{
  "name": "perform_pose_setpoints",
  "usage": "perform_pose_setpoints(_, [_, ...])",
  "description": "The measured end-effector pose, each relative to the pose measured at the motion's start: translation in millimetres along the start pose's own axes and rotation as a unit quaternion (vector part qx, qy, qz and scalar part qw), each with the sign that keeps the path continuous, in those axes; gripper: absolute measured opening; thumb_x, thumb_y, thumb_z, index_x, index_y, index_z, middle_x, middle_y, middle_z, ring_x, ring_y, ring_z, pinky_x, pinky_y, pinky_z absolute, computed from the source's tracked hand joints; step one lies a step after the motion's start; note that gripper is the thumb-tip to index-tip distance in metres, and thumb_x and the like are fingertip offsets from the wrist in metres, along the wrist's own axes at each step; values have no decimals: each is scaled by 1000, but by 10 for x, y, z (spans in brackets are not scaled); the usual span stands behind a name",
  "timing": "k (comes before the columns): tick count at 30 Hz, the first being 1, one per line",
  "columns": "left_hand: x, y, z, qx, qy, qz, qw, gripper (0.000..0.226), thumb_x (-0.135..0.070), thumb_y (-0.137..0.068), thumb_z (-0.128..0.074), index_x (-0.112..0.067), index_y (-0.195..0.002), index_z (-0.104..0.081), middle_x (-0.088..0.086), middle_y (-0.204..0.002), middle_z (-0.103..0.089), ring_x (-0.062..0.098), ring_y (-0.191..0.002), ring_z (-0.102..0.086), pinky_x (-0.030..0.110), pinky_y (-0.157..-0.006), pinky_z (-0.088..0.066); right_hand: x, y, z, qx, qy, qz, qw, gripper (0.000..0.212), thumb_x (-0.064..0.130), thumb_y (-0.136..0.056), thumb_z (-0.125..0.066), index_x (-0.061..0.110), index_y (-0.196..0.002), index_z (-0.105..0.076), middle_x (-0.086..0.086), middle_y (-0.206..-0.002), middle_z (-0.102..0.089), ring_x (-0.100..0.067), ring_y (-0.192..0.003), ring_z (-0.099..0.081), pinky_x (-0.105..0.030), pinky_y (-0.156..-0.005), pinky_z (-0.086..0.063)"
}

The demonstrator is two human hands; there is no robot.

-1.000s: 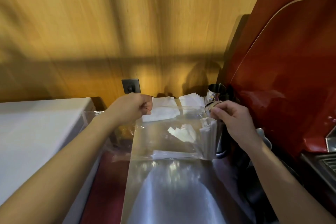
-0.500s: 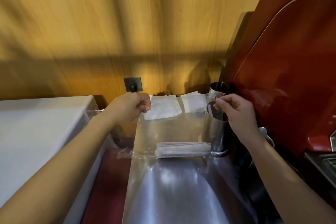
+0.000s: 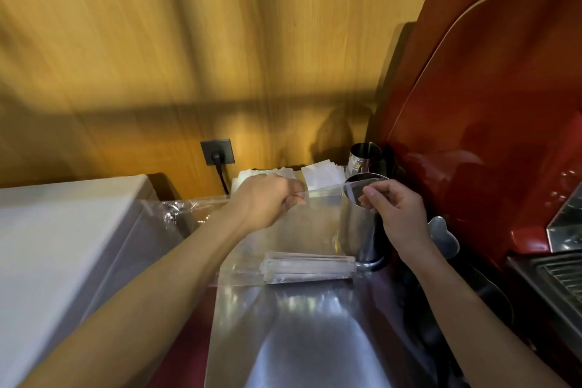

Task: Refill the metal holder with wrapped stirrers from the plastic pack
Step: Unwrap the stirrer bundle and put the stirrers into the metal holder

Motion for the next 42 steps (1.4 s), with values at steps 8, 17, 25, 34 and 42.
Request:
perform_pose_setpoints(8, [0,-286,641,-3,68,-38,997,19,-7,-88,-52,-19,-75,-61,-8,-65,-65,14,-66,-62,38,-66,-54,-17,77,86,9,-52,1,999,12,13,-80,-67,24,-76,-67,0,-78,-70,-15,-78,-67,-22,-72,-52])
perform_pose_setpoints(17, [-100,-589,1443,-52,194,-9,979,19,-10,-88,-59,-6,-70,-61,2,-61,-65,1,-47,-52,10,-47,-39,-166,177,96,41,-70,-27,996,11,17,-79,-69,28,-81,-70,7,-81,-73,-8,-77,-67,-17,-67,-52])
perform_pose_setpoints(25, [-229,-762,1782,-80,226,-38,970,14,-5,-89,-56,7,-85,-62,15,-68,-65,15,-58,-61,18,-59,-50,59,209,406,-81,-83,22,993,16,14,-80,-67,28,-76,-72,7,-74,-73,-5,-62,-63,-14,-57,-49])
perform_pose_setpoints(34, [-453,-926,1928,-142,256,-114,949,17,-10,-91,-53,4,-93,-62,8,-71,-63,2,-56,-61,14,-60,-51,555,303,899,-211,-97,87,969,23,14,-81,-65,33,-70,-70,12,-71,-72,-8,-51,-62,-16,-49,-49])
perform_pose_setpoints(42, [-746,-1098,2023,-137,292,-207,924,10,-10,-90,-54,-4,-87,-62,-4,-63,-65,19,-65,-62,34,-70,-52,902,522,1240,-263,-59,125,955,16,17,-82,-64,30,-75,-69,11,-70,-71,-7,-54,-61,-16,-56,-51])
Point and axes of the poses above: each hand's wrist, its own y-axis away from the middle knuckle, its own z-axis out of the back of the hand, x = y × z, the point moved 5 cm from there along -y, towards the middle knuckle
